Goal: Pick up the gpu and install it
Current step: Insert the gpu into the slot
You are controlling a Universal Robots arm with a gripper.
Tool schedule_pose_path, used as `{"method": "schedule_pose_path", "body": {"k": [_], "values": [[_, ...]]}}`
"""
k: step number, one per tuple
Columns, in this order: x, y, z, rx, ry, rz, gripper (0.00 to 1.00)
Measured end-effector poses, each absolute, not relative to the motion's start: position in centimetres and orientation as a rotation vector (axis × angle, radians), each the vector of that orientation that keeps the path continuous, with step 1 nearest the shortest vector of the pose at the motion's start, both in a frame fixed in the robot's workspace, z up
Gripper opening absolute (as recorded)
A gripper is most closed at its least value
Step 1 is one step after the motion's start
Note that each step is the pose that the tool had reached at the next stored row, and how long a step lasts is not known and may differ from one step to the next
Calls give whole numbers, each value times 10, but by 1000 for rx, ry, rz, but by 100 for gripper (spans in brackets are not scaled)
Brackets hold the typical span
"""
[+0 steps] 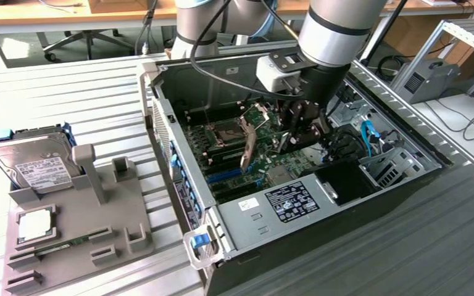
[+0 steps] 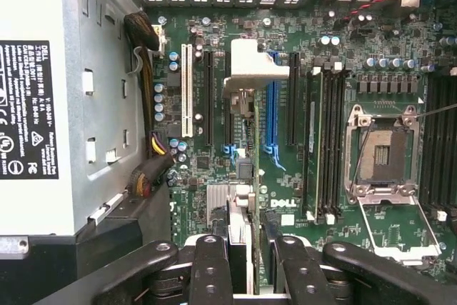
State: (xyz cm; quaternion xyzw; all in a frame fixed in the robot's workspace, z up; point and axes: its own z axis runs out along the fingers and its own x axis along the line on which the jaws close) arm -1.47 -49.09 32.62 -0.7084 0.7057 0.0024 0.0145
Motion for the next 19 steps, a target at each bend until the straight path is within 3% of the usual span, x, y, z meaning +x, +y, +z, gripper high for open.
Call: {"method": "schedule_pose_path", "body": {"k": [19], "values": [[-15,-505,322,-2205,2197,7,29]]}}
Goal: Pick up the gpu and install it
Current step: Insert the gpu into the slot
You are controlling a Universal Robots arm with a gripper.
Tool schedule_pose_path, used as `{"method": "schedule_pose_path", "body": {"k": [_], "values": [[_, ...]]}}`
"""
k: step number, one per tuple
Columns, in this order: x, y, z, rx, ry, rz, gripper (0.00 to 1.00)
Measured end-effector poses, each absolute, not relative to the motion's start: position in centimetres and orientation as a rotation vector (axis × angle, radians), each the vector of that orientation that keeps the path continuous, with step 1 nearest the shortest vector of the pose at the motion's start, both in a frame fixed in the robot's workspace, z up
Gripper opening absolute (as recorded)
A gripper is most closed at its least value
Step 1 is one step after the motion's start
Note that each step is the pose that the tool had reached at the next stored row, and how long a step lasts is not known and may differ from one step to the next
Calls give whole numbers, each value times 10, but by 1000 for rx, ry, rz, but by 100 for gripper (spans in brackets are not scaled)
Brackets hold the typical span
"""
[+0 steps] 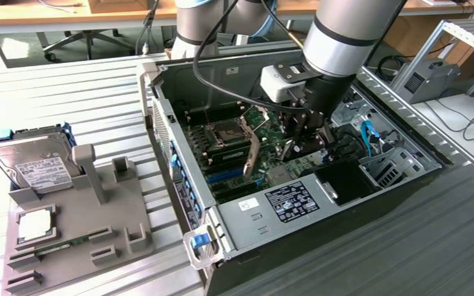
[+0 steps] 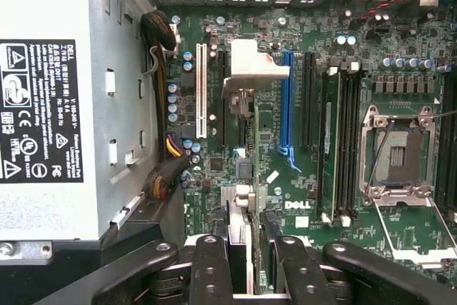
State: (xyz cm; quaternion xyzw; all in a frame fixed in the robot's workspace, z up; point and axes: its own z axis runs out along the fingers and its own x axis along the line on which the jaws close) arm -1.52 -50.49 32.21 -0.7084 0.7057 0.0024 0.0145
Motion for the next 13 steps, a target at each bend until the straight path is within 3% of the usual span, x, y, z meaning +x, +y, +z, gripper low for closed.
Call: {"method": "schedule_pose_path", "body": {"k": [13], "values": [[-15,-511,320,-2205,2197,7,29]]}}
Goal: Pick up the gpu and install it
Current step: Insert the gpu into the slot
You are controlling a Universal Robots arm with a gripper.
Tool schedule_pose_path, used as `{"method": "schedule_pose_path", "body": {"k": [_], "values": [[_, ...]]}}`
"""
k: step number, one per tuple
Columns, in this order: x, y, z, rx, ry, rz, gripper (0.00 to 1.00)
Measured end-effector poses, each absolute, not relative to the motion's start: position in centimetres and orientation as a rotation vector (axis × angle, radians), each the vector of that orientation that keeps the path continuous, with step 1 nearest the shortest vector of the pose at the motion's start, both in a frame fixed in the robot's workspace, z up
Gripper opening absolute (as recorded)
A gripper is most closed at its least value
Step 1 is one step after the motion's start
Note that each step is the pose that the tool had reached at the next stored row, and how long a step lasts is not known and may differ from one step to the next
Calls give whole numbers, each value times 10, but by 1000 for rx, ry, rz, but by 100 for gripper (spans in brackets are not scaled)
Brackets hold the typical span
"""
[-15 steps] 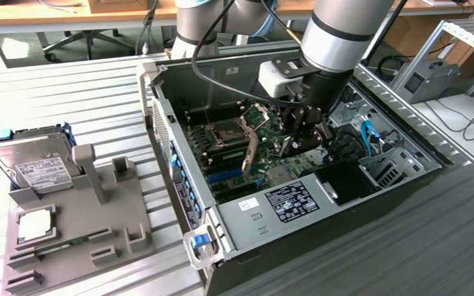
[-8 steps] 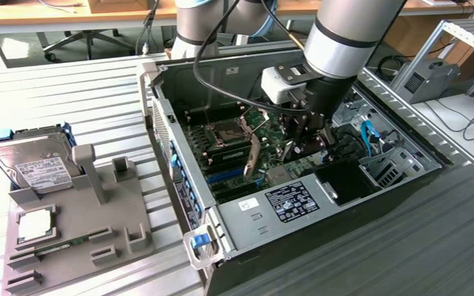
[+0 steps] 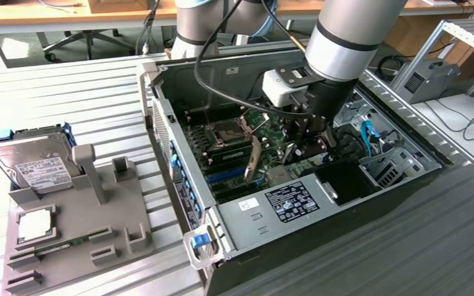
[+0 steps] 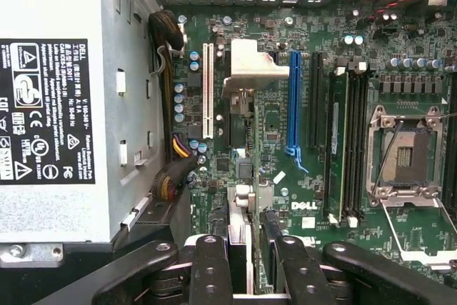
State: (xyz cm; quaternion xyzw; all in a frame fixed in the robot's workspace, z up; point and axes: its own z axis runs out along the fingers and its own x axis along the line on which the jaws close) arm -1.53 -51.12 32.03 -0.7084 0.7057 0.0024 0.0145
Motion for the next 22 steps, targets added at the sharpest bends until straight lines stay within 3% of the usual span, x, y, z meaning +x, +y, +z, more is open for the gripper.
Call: {"method": "schedule_pose_path", "body": {"k": [22], "values": [[-16,-521,317,-2205,2197,7,29]]}}
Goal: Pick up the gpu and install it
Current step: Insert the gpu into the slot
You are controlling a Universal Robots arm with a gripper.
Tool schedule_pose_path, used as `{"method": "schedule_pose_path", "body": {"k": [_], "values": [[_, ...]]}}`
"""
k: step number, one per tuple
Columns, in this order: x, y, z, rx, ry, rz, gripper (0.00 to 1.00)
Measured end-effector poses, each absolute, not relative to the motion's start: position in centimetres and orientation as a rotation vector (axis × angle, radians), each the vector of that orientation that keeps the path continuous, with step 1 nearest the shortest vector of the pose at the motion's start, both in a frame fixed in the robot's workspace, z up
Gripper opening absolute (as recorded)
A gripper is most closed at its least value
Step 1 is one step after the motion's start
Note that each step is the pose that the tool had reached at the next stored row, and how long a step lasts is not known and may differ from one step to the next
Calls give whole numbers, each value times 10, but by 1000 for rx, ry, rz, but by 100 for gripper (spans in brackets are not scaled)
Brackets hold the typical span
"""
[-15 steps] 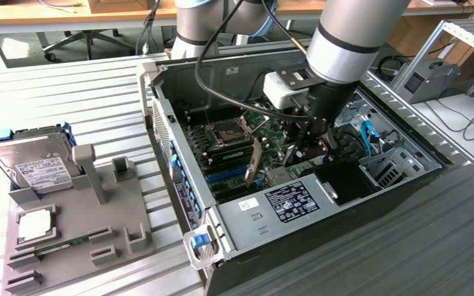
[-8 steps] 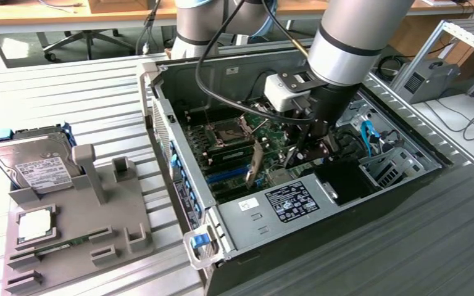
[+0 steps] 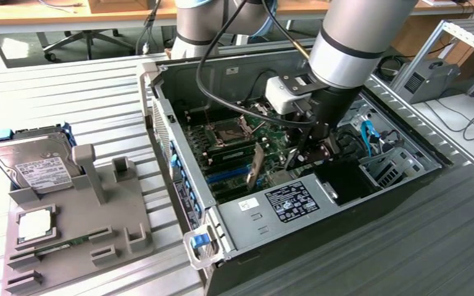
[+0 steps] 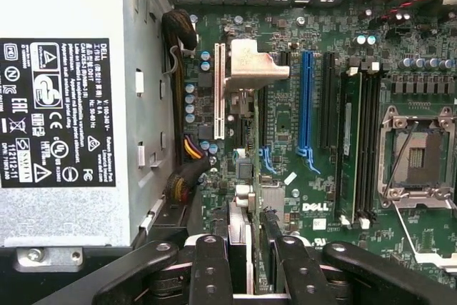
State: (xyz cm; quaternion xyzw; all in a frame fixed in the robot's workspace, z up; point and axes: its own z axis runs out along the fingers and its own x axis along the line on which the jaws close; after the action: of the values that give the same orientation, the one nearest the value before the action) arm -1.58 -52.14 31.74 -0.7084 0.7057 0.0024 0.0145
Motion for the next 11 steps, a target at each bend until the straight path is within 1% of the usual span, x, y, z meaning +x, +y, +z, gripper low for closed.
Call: {"method": "schedule_pose_path", "body": {"k": [11], "values": [[-16,-526,316,-2205,2197,7,29]]}}
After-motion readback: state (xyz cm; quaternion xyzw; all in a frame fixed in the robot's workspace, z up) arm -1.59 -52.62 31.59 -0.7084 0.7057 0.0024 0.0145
